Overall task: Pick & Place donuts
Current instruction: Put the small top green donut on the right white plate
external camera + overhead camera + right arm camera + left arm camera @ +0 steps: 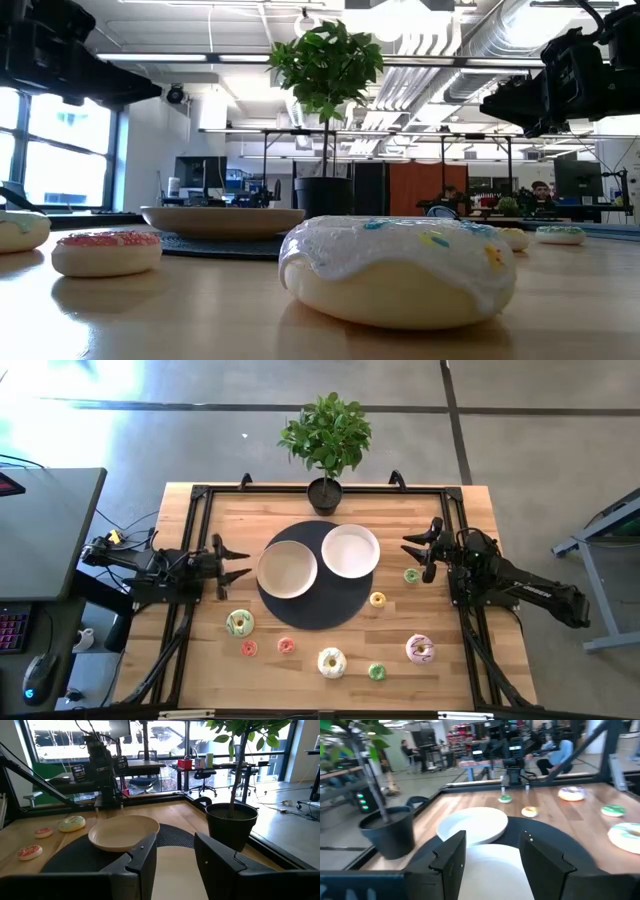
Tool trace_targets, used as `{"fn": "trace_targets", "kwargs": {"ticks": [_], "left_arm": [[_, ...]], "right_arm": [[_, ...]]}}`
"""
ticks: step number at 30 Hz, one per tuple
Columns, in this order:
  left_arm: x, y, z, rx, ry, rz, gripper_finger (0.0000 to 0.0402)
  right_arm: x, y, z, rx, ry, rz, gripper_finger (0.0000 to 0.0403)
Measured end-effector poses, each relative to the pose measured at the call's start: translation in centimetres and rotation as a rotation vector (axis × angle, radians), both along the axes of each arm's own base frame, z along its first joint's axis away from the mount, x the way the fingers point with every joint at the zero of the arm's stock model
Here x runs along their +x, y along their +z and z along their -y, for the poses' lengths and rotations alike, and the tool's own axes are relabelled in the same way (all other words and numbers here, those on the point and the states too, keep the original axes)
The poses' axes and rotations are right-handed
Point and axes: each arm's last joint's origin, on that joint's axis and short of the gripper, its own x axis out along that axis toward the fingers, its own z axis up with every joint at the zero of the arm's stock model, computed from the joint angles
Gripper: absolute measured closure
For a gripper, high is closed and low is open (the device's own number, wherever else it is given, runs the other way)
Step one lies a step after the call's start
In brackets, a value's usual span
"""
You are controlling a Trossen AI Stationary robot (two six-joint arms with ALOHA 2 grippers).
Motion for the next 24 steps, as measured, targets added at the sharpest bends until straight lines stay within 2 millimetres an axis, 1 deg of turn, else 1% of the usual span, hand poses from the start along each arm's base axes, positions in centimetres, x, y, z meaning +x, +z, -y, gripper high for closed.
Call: {"fn": "trace_targets", "kwargs": {"ticks": [2, 7, 11, 15, 19, 22, 24], "left_arm": [[0.00, 0.03, 0.00, -0.001, 0.002, 0.003, 0.0222], [-0.01, 0.10, -0.20, 0.000, 0.074, 0.020, 0.0222], [-0.01, 0.09, -0.21, 0.008, 0.077, 0.018, 0.0222], [0.03, 0.08, -0.04, 0.005, 0.016, 0.017, 0.0222], [0.07, 0.06, 0.27, -0.002, -0.089, 0.016, 0.0222], [0.09, 0.03, 0.53, -0.057, -0.180, 0.020, 0.0222], [0.10, 0.12, 0.61, -0.080, -0.203, 0.033, 0.0222]], "right_arm": [[0.00, 0.00, 0.00, 0.000, 0.000, 0.000, 0.0274], [0.00, 0.00, 0.00, 0.000, 0.000, 0.000, 0.0274], [0.00, -0.01, 0.00, 0.001, 0.000, 0.000, 0.0274], [0.00, 0.00, 0.00, 0.000, 0.000, 0.000, 0.0274], [0.00, -0.01, 0.00, 0.000, 0.000, 0.000, 0.0274], [0.00, 0.00, 0.00, 0.000, 0.000, 0.000, 0.0274], [0.00, 0.00, 0.00, 0.000, 0.000, 0.000, 0.0274]]}}
